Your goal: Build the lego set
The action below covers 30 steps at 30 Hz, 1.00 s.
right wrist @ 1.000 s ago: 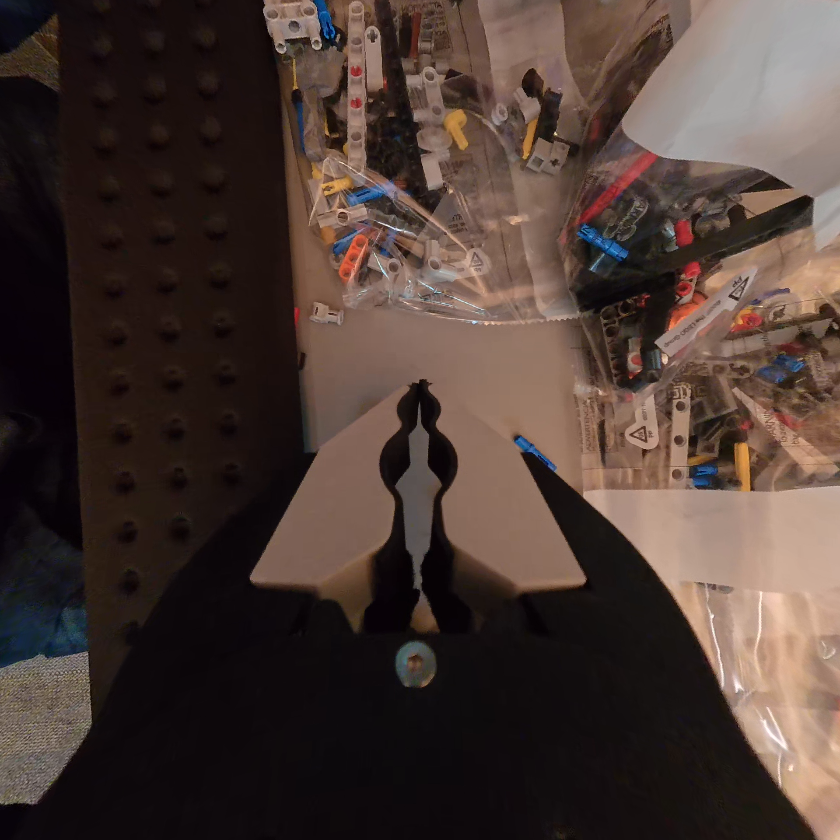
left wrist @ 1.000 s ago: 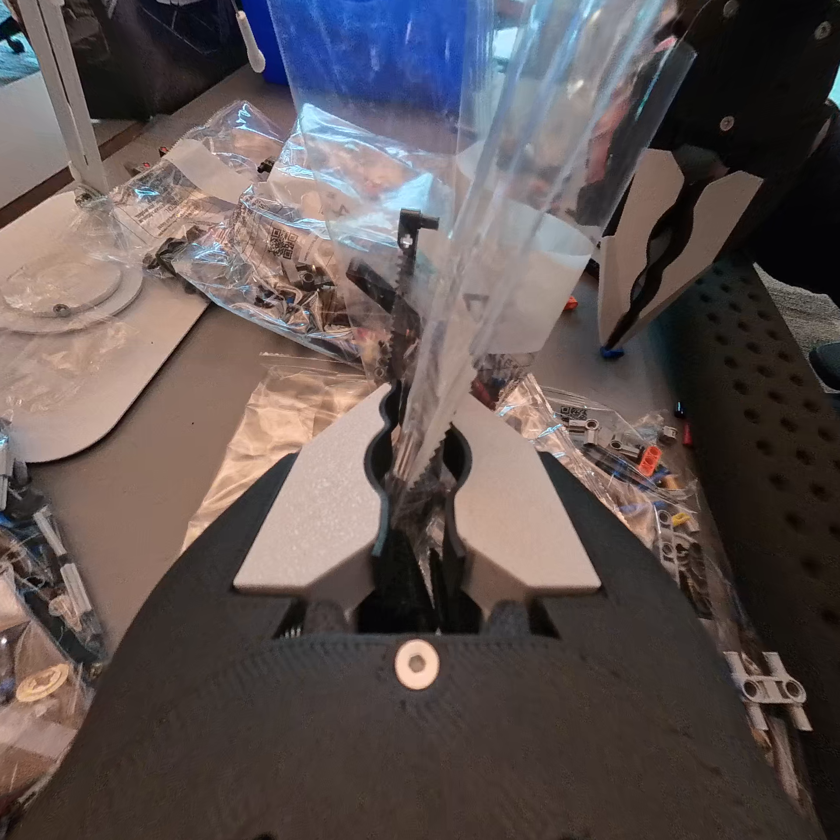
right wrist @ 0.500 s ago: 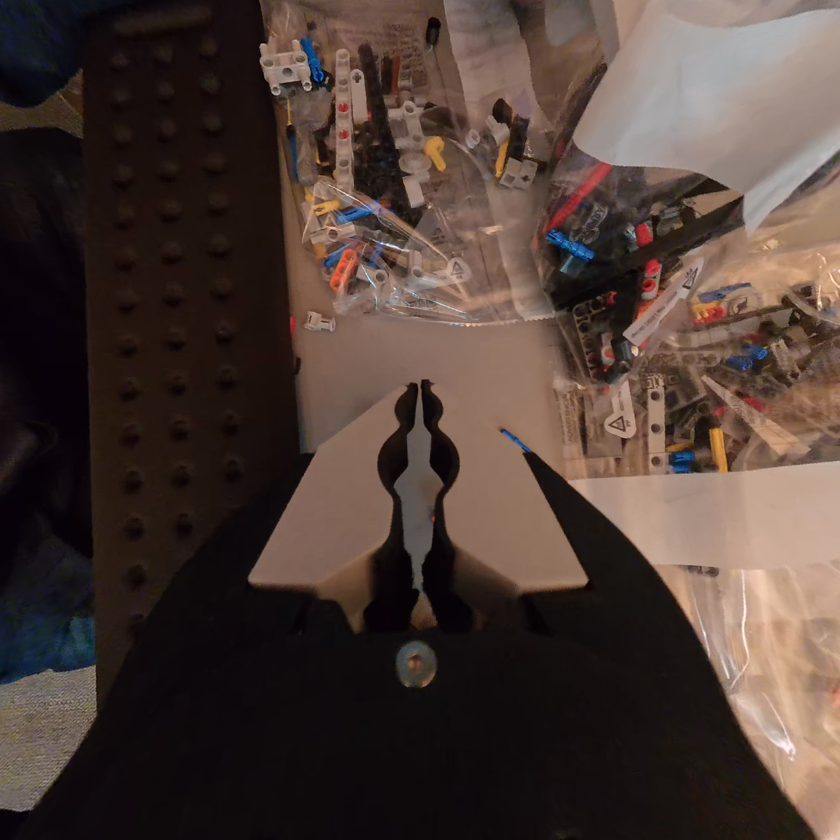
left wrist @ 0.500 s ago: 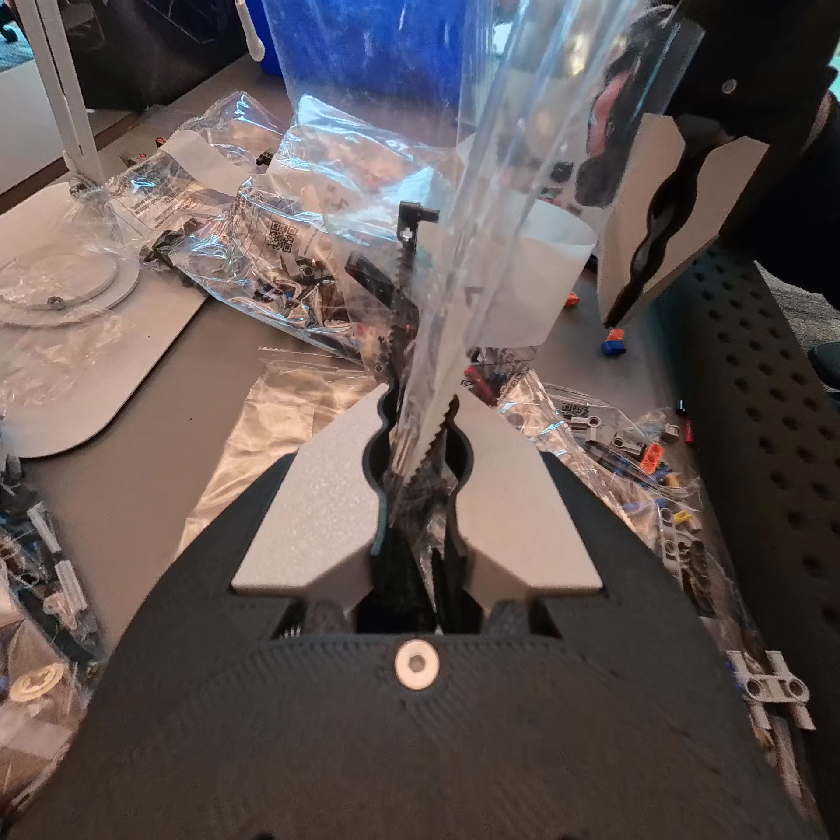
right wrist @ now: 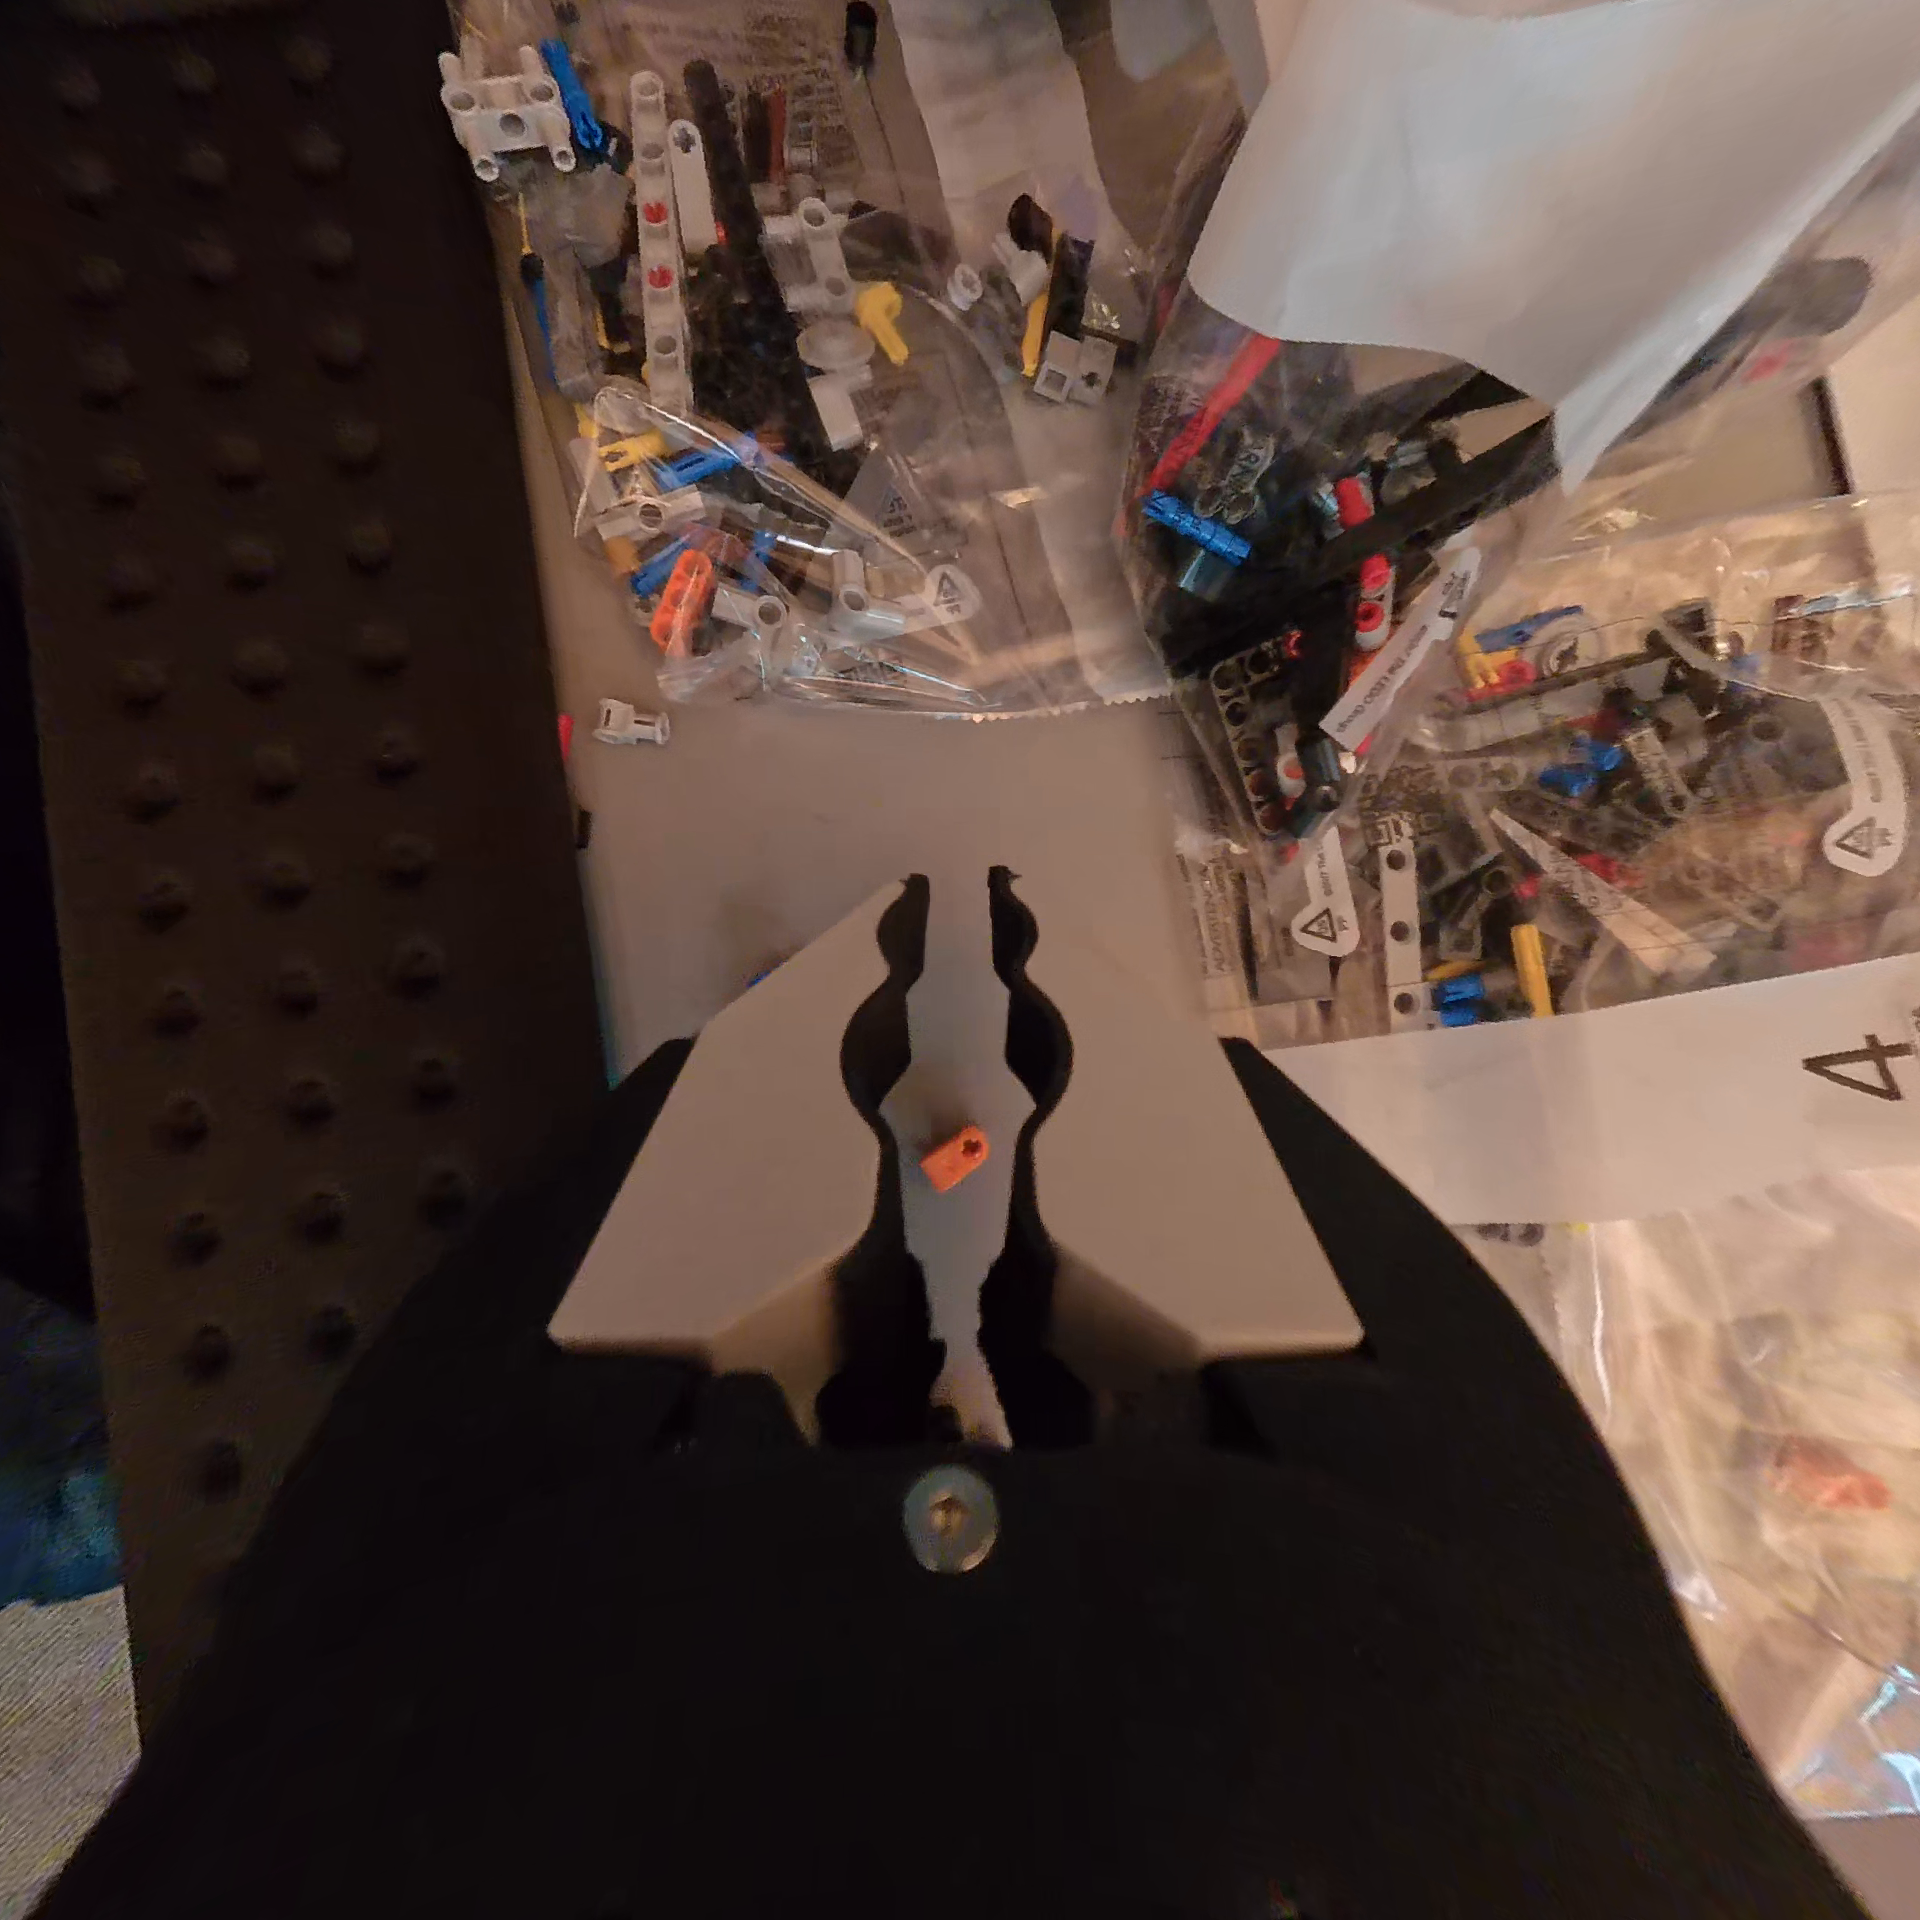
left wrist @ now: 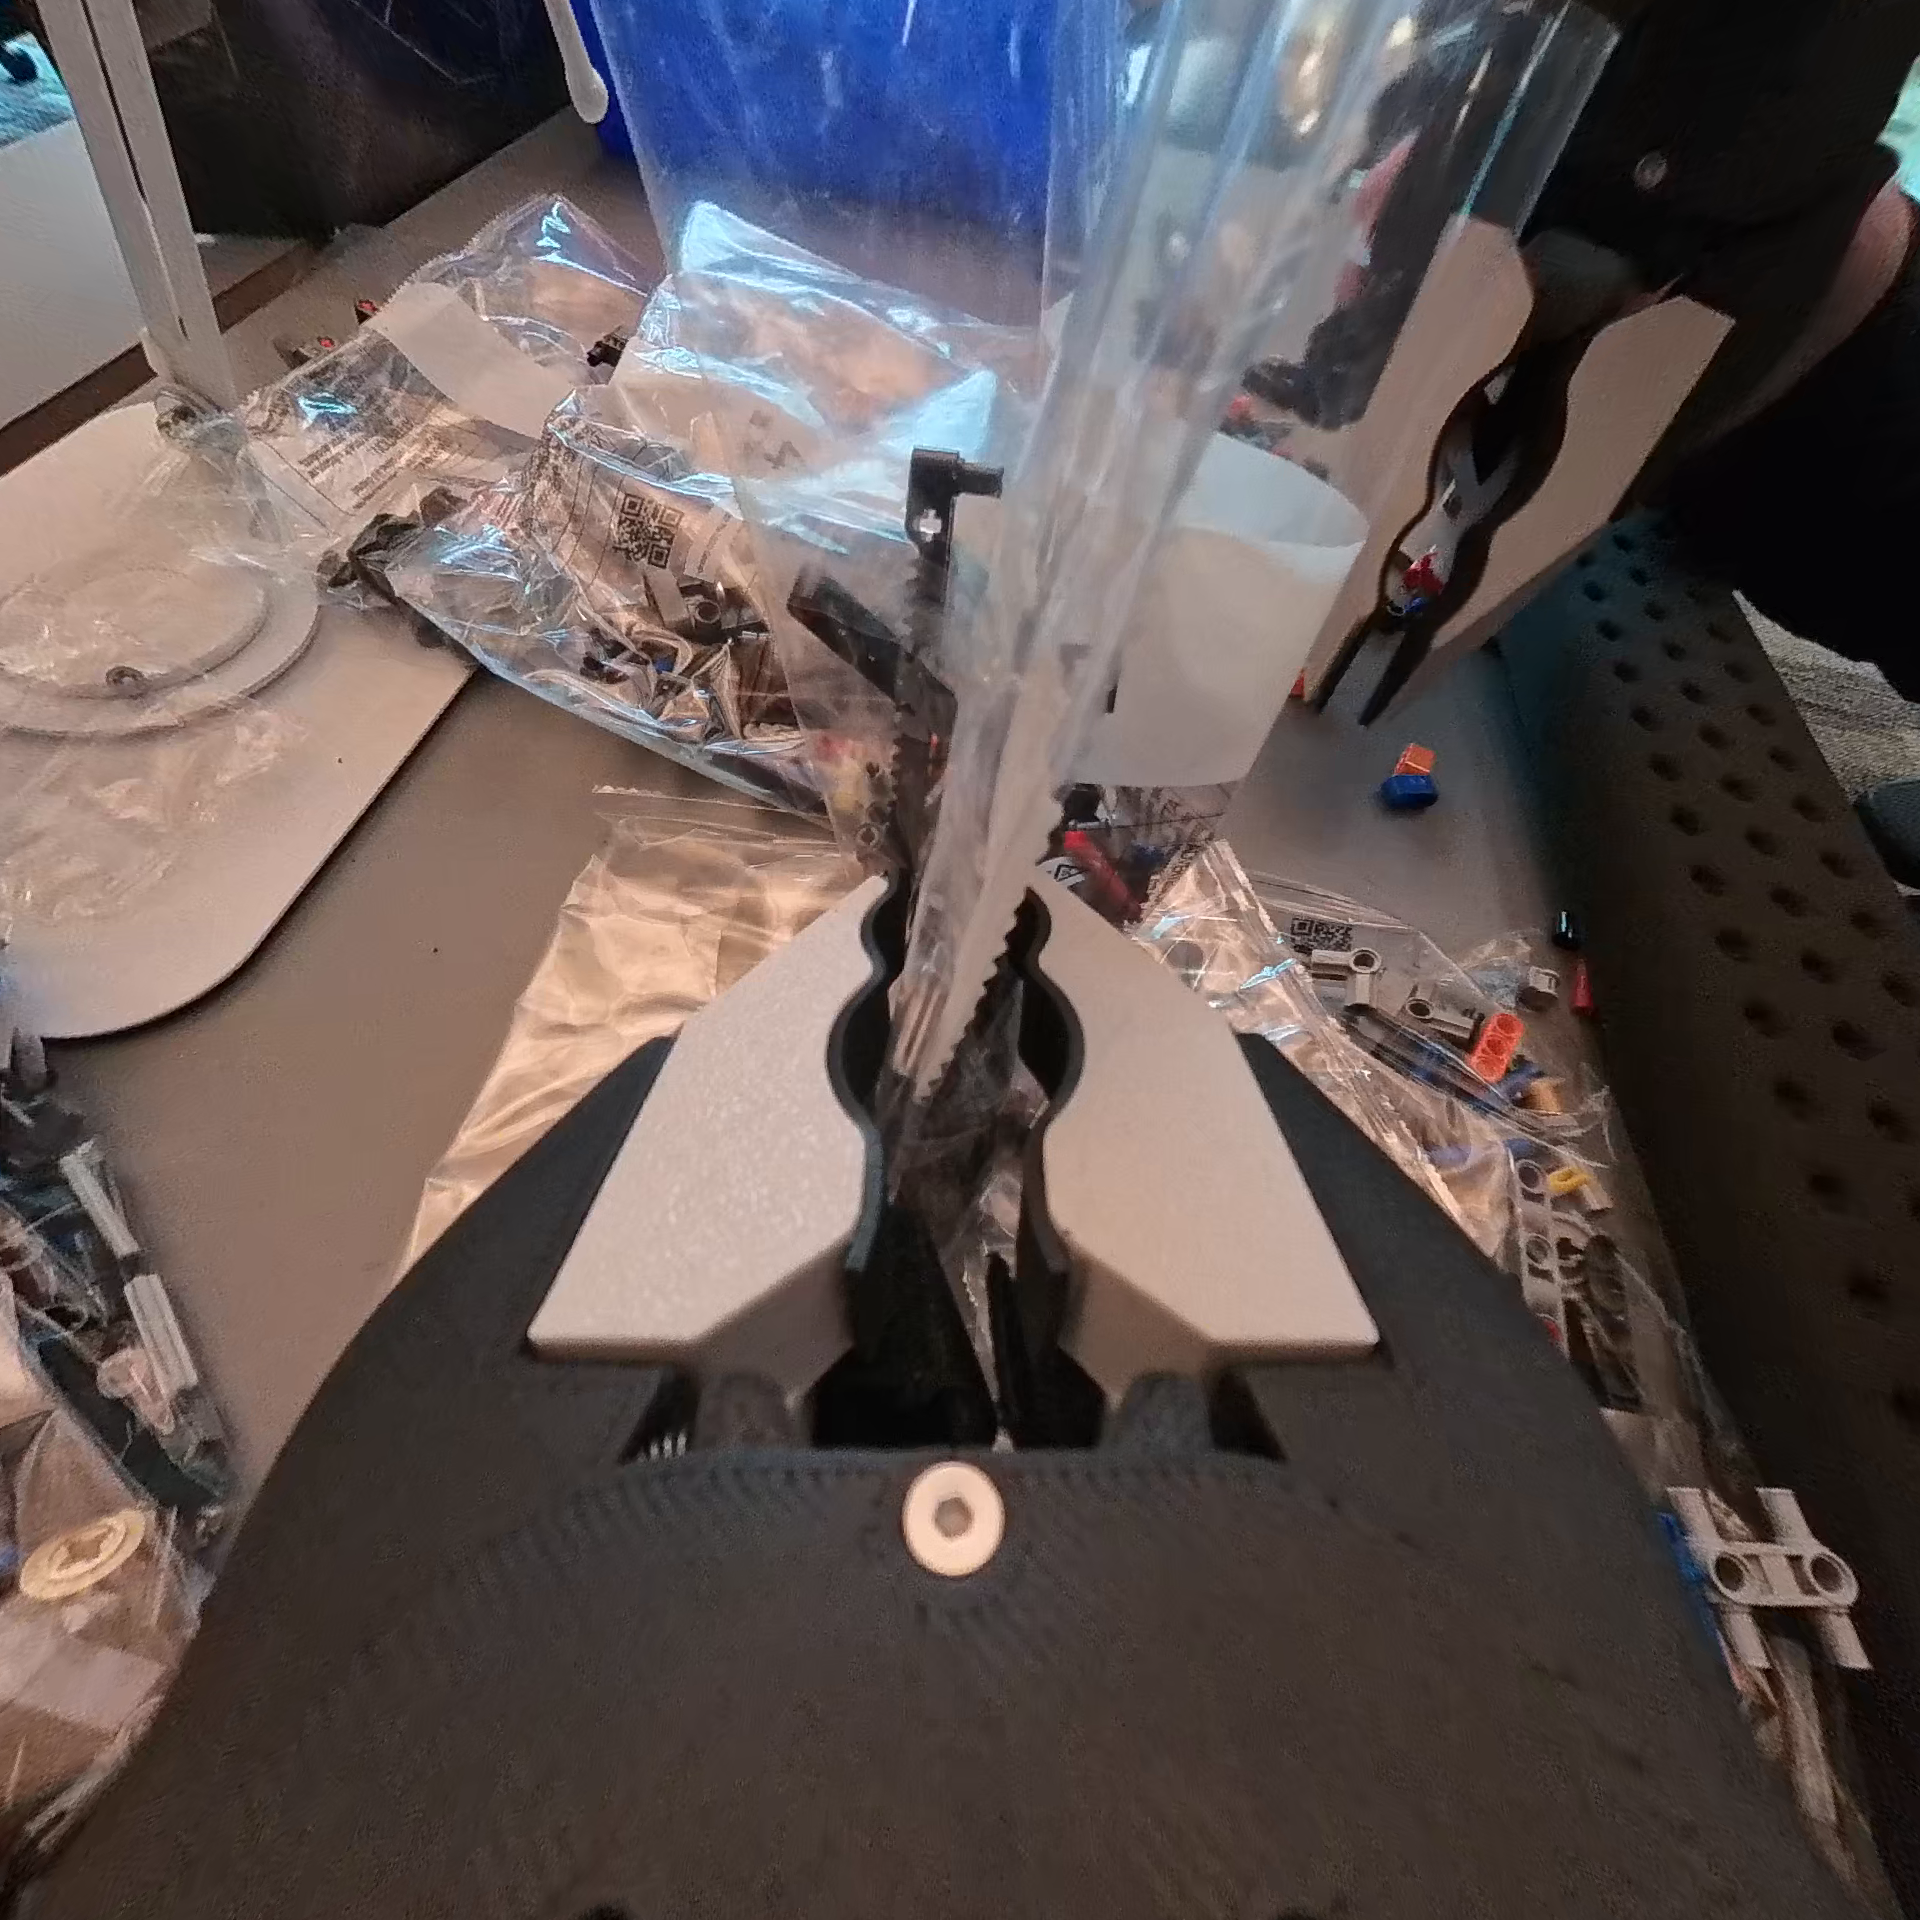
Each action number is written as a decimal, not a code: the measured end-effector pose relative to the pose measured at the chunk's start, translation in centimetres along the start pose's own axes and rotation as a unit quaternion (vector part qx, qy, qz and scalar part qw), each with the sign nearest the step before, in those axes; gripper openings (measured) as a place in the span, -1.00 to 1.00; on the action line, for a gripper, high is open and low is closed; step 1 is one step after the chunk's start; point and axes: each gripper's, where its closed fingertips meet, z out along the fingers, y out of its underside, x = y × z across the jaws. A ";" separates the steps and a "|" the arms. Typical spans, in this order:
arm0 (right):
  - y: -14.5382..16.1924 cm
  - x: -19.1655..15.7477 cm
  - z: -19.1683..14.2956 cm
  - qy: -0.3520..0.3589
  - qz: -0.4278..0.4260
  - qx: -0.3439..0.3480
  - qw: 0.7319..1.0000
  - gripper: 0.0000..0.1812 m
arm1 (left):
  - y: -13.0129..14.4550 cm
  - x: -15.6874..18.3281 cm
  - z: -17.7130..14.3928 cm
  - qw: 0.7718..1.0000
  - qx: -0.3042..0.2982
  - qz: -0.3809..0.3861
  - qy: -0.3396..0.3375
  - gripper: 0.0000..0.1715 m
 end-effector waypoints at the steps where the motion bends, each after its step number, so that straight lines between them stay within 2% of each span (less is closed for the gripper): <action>1: 0.3 -0.1 0.2 -0.002 0.001 -0.009 1.000 -0.87 | 0.0 0.0 0.0 1.000 0.000 0.000 0.000 -0.79; 4: 1.0 -0.1 0.4 -0.002 0.007 -0.028 1.000 -0.76 | 0.0 0.0 0.0 1.000 -0.001 0.000 0.000 -0.79; 11: 1.5 0.2 -0.7 0.004 0.004 -0.024 1.000 -0.70 | 0.0 0.0 0.0 1.000 -0.001 0.001 0.001 -0.79; 16: 2.1 -2.5 -1.9 -0.061 -0.021 -0.027 0.998 -0.68 | 0.0 0.0 0.0 1.000 -0.001 0.000 0.002 -0.79; 19: 2.9 -3.1 -1.2 -0.066 -0.026 -0.053 0.996 -0.68 | 0.1 0.0 0.0 1.000 -0.001 0.000 0.002 -0.79; 22: 4.4 -3.1 0.1 -0.057 -0.026 -0.094 0.994 -0.70 | 0.1 0.0 0.0 1.000 -0.001 0.000 0.002 -0.79; 25: 4.1 -3.4 0.6 -0.064 -0.026 -0.079 0.994 -0.94 | 0.1 0.0 0.0 1.000 -0.002 0.000 0.002 -0.79; 30: 3.8 -2.6 0.2 -0.048 -0.025 -0.074 0.996 -0.94 | 0.1 0.1 0.1 1.000 -0.002 0.000 0.002 -0.79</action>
